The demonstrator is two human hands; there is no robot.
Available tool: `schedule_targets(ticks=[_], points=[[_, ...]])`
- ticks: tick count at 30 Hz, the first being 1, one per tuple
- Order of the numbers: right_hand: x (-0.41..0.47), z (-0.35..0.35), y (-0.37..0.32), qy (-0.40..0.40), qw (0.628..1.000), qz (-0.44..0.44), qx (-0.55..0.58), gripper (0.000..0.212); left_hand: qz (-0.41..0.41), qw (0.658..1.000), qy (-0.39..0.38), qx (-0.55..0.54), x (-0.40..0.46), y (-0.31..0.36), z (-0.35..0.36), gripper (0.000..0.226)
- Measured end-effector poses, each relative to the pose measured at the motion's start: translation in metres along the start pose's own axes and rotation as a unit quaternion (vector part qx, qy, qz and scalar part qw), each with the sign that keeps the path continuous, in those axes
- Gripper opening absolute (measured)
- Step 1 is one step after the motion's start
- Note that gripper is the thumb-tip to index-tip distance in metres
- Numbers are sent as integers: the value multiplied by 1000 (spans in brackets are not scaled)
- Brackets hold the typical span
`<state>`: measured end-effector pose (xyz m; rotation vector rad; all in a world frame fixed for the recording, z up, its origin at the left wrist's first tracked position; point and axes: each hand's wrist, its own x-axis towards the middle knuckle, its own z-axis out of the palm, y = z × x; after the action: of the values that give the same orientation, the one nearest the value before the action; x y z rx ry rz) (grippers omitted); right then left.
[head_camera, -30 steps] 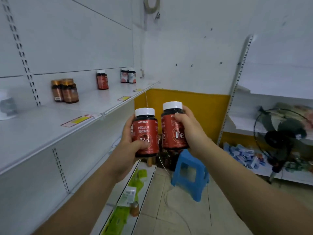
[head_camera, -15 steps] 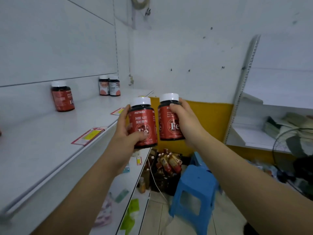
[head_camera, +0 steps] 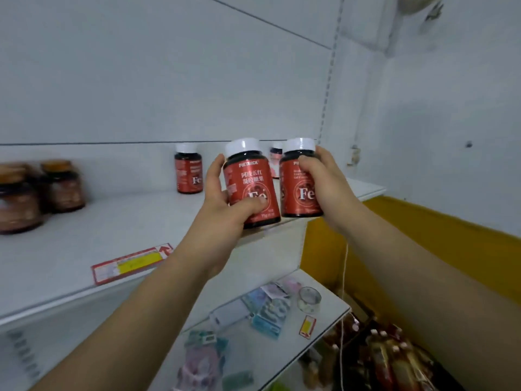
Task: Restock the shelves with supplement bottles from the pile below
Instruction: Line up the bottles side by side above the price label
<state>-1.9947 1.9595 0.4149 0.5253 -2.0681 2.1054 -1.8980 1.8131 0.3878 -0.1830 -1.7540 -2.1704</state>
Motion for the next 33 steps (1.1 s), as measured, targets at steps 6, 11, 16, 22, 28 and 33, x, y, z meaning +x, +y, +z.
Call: schedule_targets(ticks=[6, 11, 16, 22, 28, 33], points=[[61, 47, 16, -110, 993, 4, 29, 44, -6, 987, 139, 76, 29, 19, -20, 85], [97, 80, 30, -176, 984, 14, 14, 45, -45, 961, 149, 227, 58, 23, -56, 84], [135, 88, 48, -247, 968, 9, -39, 44, -98, 936, 172, 290, 76, 7, -69, 84], [183, 90, 76, -308, 948, -23, -74, 47, -93, 908, 199, 356, 104, -18, -76, 88], [223, 98, 89, -347, 916, -122, -158, 75, -97, 871, 243, 416, 135, -32, -72, 89], [241, 111, 99, -341, 896, -184, -217, 79, -100, 862, 263, 422, 150, -40, -69, 89]])
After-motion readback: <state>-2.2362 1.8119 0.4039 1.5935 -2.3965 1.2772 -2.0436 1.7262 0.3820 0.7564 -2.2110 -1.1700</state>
